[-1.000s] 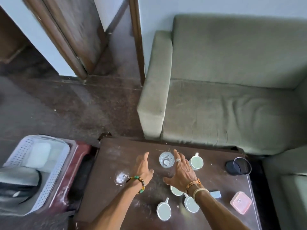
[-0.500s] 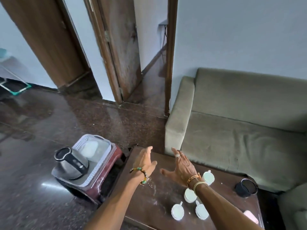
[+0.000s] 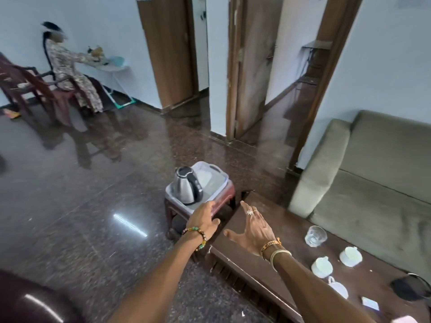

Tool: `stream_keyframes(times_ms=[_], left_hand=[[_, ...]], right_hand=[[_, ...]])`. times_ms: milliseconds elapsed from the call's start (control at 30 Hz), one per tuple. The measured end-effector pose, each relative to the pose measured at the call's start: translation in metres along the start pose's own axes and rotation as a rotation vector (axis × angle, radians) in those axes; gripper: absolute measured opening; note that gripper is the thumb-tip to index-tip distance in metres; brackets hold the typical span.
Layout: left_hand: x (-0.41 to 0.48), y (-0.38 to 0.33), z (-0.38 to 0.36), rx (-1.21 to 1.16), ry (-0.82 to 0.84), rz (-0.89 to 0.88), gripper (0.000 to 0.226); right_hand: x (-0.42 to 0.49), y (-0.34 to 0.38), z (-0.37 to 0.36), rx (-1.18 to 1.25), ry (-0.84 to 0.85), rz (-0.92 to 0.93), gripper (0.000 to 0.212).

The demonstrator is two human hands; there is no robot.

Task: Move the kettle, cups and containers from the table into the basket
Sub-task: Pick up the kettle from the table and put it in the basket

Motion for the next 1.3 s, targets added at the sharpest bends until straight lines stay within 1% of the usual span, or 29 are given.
stream_keyframes(times_ms=[133, 233, 400, 533, 600, 700, 867, 1000, 1133, 1233, 1300], left_hand=[[-0.006, 0.043, 0.028, 0.003, -0.047, 0.052, 0.056], [0.0, 0.068, 0.043, -0.068, -0.083, 0.127, 0.055], [-0.006, 0.11, 0.046, -0.176, -0.134, 0.323, 0.058], [-0.006, 0.134, 0.032, -0.199, -0.141, 0.398, 0.06], [-0.005, 0.138, 0.026, -0.201, -0.139, 0.41, 0.061], [0.004, 0.142, 0.03, -0.196, -0.165, 0.424, 0.06], [0.025, 0.145, 0.055, -0.196, -0.213, 0.429, 0.058], [0.039, 0.154, 0.07, -0.194, -0.236, 0.425, 0.057], [0.048, 0.172, 0.069, -0.181, -0.198, 0.436, 0.057], [0.057, 0.194, 0.067, -0.178, -0.137, 0.436, 0.058], [0.066, 0.207, 0.07, -0.18, -0.127, 0.433, 0.059]], right_hand=[[0.008, 0.043, -0.02, 0.017, 0.036, 0.067, 0.116], [0.028, 0.061, -0.026, 0.032, 0.036, 0.099, 0.114], [0.058, 0.067, -0.047, 0.041, 0.117, 0.119, 0.113], [0.073, 0.065, -0.075, 0.013, 0.189, 0.121, 0.114], [0.079, 0.065, -0.085, -0.004, 0.235, 0.134, 0.114], [0.096, 0.076, -0.088, -0.041, 0.268, 0.209, 0.111], [0.13, 0.103, -0.085, -0.026, 0.222, 0.279, 0.111], [0.151, 0.115, -0.091, -0.02, 0.208, 0.281, 0.112], [0.161, 0.12, -0.116, -0.042, 0.237, 0.287, 0.111], [0.169, 0.127, -0.136, -0.035, 0.252, 0.249, 0.112], [0.173, 0.133, -0.146, -0.034, 0.262, 0.226, 0.112]])
Point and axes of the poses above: each hand's wrist, its own x-axis towards the middle knuckle, its own z-axis out of the back of the hand, y = z × x, the point moved 3 cm from there along x, towards the middle knuckle, and after that the axes turned 9 degrees about x, right-handed, at the moved point
